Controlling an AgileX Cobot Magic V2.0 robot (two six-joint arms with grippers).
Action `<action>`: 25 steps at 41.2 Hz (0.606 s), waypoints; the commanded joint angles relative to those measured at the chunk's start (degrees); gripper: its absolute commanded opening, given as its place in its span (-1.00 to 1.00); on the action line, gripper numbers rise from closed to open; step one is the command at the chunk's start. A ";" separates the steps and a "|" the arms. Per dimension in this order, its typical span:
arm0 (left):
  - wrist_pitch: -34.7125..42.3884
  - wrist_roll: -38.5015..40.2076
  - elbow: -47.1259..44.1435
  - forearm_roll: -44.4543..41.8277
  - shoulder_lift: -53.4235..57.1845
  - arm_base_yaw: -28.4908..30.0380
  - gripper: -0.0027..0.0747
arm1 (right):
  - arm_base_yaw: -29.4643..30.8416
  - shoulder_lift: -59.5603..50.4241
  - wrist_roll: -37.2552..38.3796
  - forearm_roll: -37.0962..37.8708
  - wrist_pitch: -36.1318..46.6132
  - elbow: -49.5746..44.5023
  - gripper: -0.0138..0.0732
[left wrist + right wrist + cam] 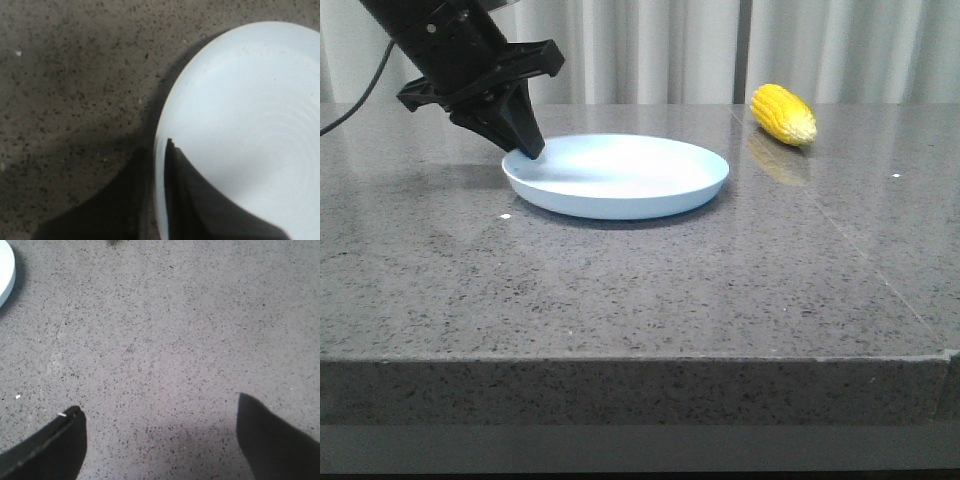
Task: Place corn on plate with both arms
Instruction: 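Push the pale blue plate with the left gripper toward the corn, then lift the left gripper off the plate and move the right gripper over the corn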
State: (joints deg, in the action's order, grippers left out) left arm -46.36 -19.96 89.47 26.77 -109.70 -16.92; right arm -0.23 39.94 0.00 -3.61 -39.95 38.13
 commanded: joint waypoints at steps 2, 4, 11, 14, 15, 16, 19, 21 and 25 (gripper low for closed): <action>-0.17 0.57 2.58 1.56 3.26 0.88 0.02 | 0.23 0.22 -0.54 -0.43 2.87 2.02 0.77; -1.30 0.57 3.26 1.43 3.72 1.32 0.28 | 0.23 0.22 -0.54 -0.72 2.88 2.02 0.77; -4.95 0.57 5.17 -3.86 8.14 1.31 0.48 | 0.08 2.25 -0.87 -2.66 2.43 2.56 0.77; -6.12 0.69 5.17 -5.81 10.48 0.25 0.48 | -0.03 4.25 -2.65 -4.04 1.33 3.89 0.77; -6.69 0.81 5.17 -6.49 11.51 -0.14 0.48 | -0.03 5.21 -3.36 -4.77 0.94 4.68 0.77; -6.98 0.81 5.17 -7.15 12.54 -0.73 0.48 | -0.03 6.50 -3.84 -5.42 0.59 5.35 0.77; -7.14 2.77 4.59 -10.04 15.30 -2.45 0.48 | -0.03 10.09 -5.26 -7.55 -0.85 8.23 0.77; -7.23 4.56 3.55 -13.21 17.42 -3.77 0.48 | -0.03 12.78 -5.73 -8.95 -2.25 11.02 0.77; -6.91 8.29 0.63 -19.62 21.22 -6.28 0.48 | -0.87 18.12 -6.57 -9.39 -5.36 16.02 0.77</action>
State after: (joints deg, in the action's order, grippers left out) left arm -54.88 -15.56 90.97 11.68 -94.38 -20.84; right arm -0.52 54.38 -4.74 -11.31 -45.67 48.34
